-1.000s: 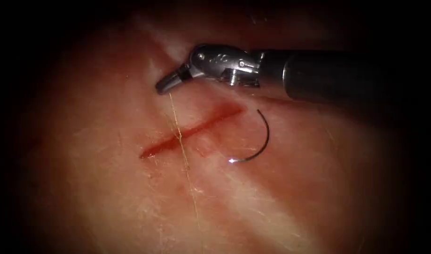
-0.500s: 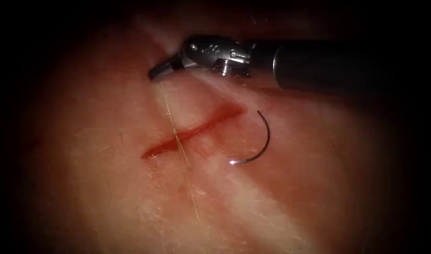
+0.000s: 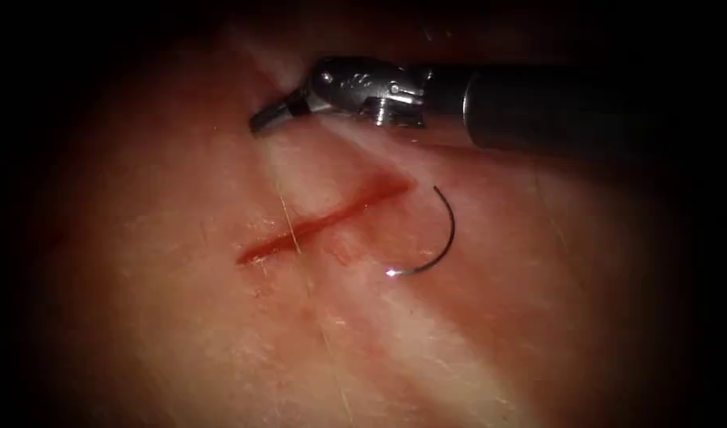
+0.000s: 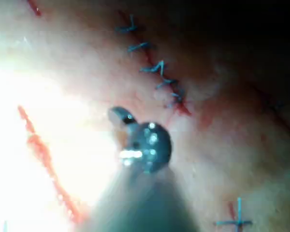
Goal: Wound Closure
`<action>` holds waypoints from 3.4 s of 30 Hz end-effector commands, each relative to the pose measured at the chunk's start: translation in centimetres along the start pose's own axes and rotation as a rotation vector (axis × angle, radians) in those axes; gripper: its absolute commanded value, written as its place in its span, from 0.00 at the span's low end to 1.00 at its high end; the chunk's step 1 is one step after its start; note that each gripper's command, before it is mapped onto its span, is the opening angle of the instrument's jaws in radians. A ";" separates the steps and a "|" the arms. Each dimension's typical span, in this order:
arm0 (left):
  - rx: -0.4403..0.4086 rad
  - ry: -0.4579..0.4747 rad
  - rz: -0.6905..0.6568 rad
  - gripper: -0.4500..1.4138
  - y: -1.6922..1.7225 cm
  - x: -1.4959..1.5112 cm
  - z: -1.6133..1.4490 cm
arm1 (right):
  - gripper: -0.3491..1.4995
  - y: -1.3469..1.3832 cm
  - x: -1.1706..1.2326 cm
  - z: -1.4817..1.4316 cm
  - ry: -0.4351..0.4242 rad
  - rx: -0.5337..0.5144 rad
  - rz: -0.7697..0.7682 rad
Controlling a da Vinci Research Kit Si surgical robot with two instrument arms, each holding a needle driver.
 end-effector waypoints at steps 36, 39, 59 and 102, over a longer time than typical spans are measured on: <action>0.063 0.016 -0.033 0.00 -0.69 -0.12 -0.26 | 0.69 0.14 0.25 -0.77 0.150 -0.203 0.258; 0.077 0.016 -0.031 0.00 -0.76 -0.13 -0.34 | 0.75 -0.12 0.19 -0.86 0.165 -0.163 0.365; 0.132 0.005 0.015 0.00 -0.95 0.01 -0.67 | 0.73 -0.93 -0.78 -0.32 0.299 0.089 0.883; 0.144 -0.002 0.025 0.00 -0.85 -0.08 -0.73 | 0.00 -0.72 -0.61 0.21 0.477 0.334 1.105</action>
